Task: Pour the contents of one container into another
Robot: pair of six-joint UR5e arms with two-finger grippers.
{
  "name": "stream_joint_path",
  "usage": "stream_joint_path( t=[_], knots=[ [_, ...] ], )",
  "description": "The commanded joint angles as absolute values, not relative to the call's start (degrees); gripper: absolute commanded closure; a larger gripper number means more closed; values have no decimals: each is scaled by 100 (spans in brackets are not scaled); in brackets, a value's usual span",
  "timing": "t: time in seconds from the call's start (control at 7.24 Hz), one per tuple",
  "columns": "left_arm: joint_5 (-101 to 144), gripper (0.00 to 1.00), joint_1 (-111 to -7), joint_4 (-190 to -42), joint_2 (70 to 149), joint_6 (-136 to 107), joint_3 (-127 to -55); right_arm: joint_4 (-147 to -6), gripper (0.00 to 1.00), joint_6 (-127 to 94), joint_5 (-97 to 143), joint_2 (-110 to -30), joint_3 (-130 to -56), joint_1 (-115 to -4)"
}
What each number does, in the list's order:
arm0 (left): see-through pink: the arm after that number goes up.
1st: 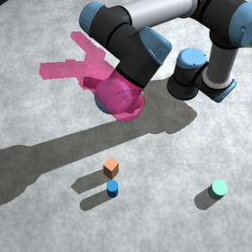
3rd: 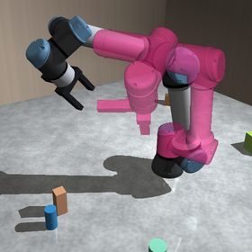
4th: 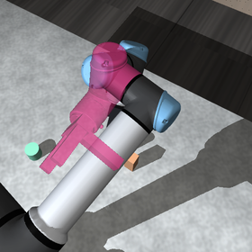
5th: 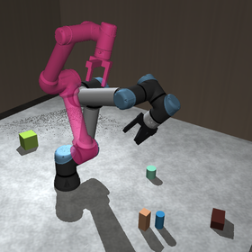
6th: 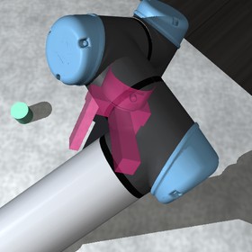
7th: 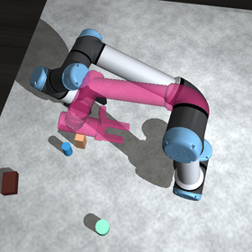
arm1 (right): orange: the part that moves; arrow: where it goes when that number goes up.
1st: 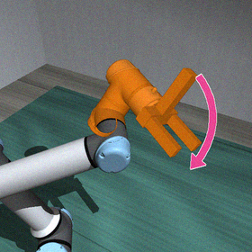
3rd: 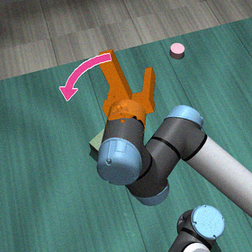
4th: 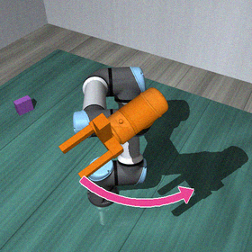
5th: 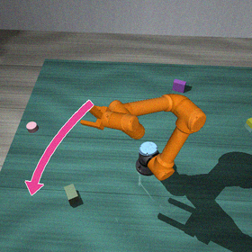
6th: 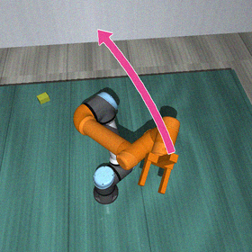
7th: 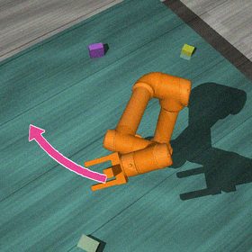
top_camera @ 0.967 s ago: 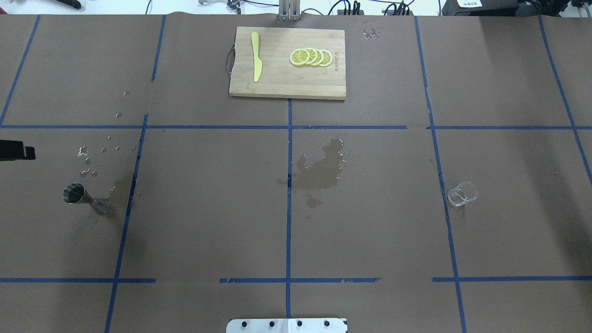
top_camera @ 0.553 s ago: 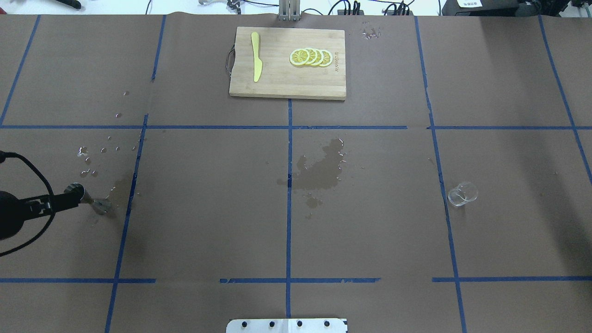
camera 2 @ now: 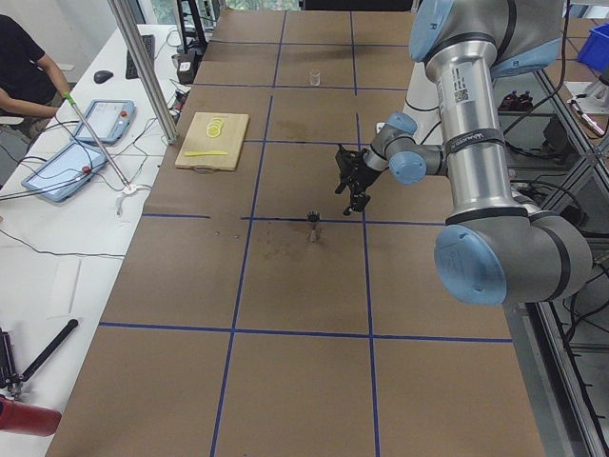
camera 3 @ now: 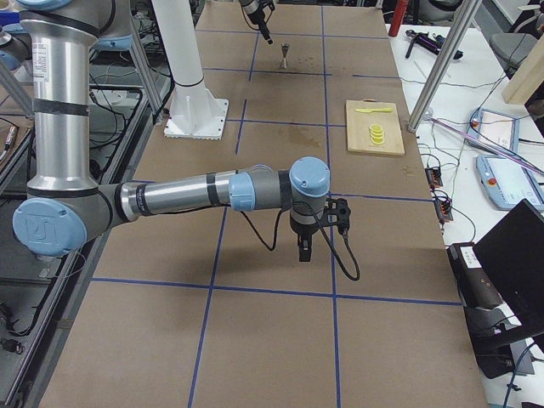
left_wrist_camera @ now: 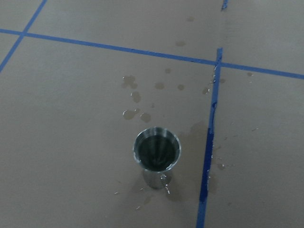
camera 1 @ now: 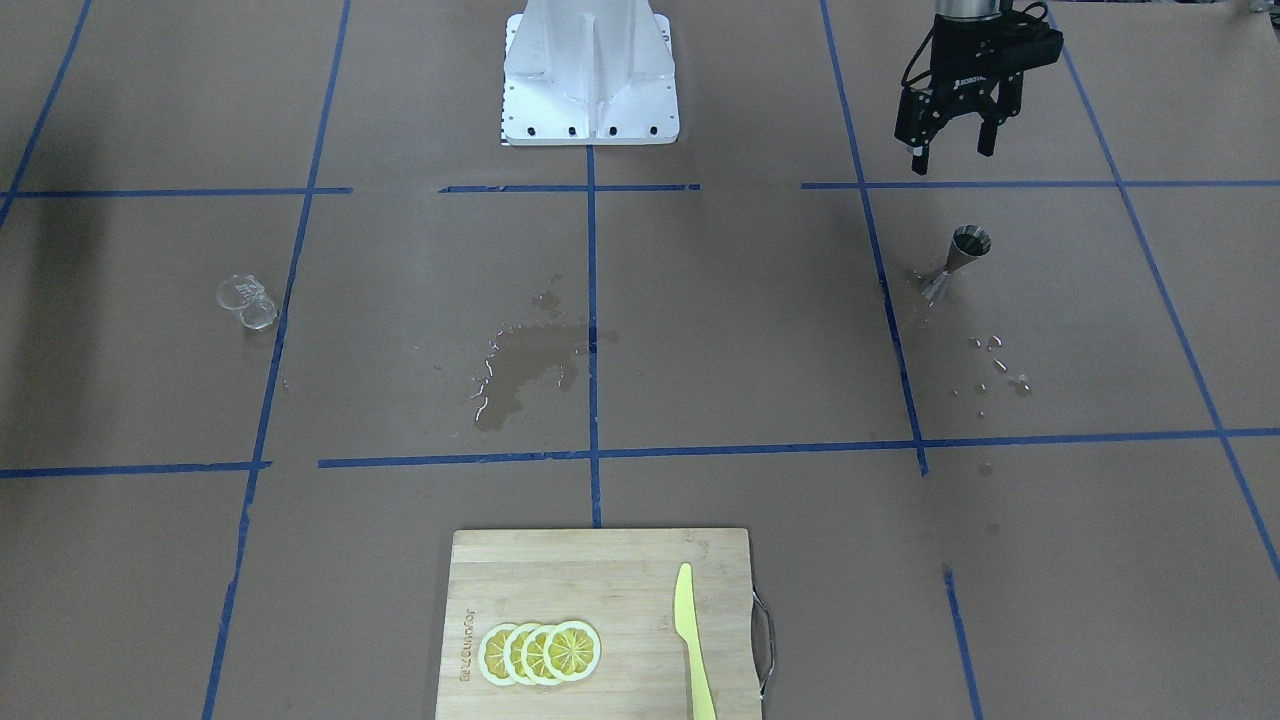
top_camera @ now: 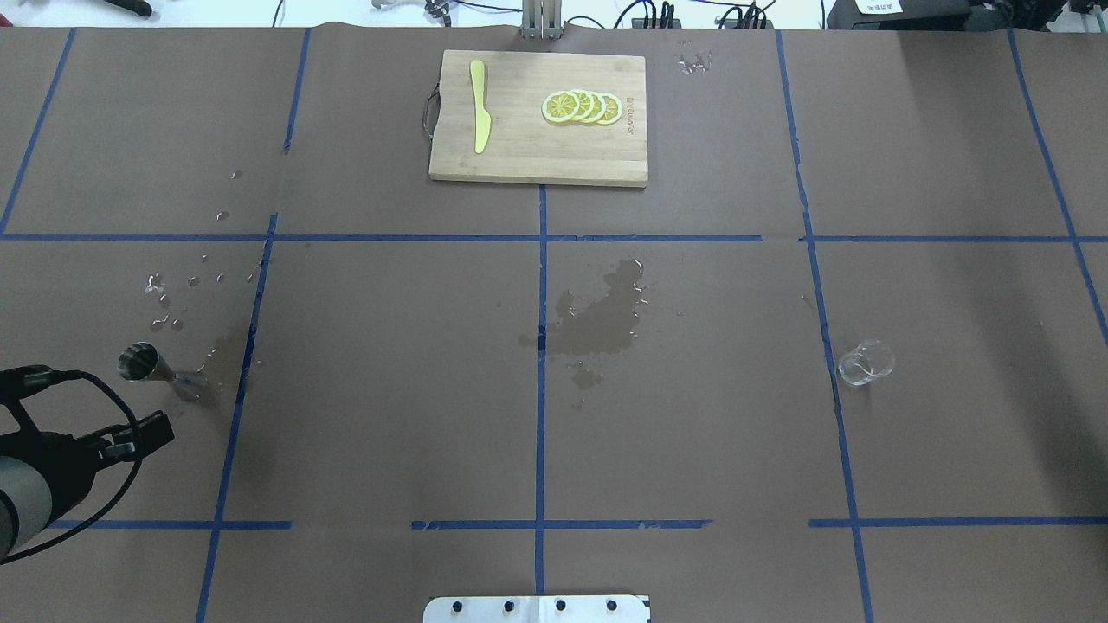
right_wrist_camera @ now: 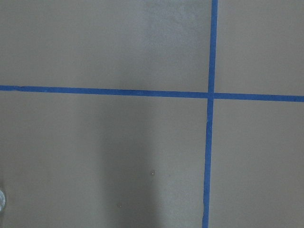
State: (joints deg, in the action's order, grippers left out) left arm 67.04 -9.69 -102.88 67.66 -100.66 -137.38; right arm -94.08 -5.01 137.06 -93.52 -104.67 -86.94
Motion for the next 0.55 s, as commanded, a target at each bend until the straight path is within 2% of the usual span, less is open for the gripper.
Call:
stream_joint_path(
  t=[0.0, 0.28, 0.41],
  knots=[
    [6267, 0, -774, -9977, 6872, -10615, -13598, -9404, 0, -501, 13711, -9352, -10503, -8684],
    [5384, 0, -747, -9958, 7241, -10854, -12905, -9404, 0, -510, 13720, -9352, -10503, -8684],
    [4839, 0, -651, -9967, 7381, -10941, -12815, -9404, 0, -501, 13720, -9352, -10503, -8684]
  ],
)
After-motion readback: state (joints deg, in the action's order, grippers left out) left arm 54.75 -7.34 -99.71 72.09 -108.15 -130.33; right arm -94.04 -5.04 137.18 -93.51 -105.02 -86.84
